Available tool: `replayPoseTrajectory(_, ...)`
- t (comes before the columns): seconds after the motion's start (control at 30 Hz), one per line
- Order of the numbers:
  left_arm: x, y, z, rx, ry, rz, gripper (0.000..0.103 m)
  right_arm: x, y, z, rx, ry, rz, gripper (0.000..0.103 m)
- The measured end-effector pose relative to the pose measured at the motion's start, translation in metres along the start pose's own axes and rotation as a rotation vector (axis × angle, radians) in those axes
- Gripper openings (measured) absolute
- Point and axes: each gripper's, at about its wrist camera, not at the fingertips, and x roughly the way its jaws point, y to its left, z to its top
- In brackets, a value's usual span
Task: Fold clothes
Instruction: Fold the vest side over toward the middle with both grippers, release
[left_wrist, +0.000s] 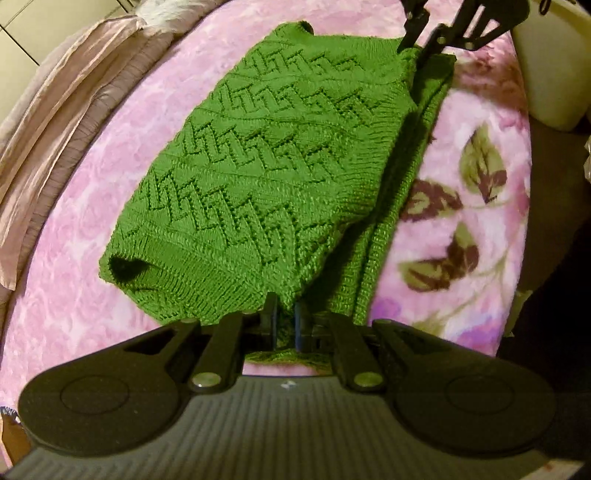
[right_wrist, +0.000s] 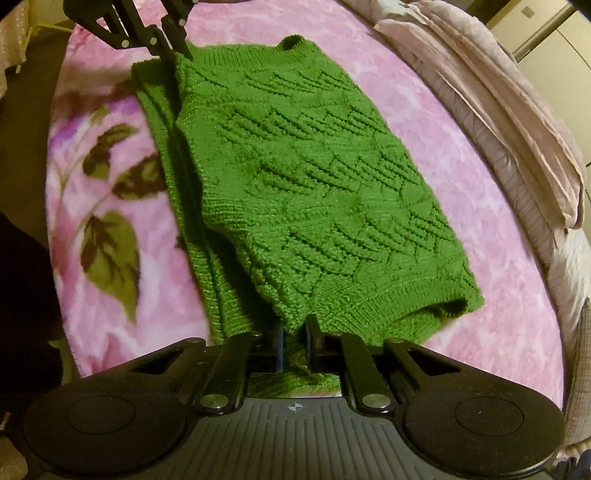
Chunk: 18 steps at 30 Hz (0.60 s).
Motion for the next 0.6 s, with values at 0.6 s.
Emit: replayPoseTrajectory(0.6, -0.112, 0.063, 0.029, -0.434, 0.106, 0.088, 0.031, -0.101, -0.049, 0.049, 0.741, 0.017, 0.063, 0.059)
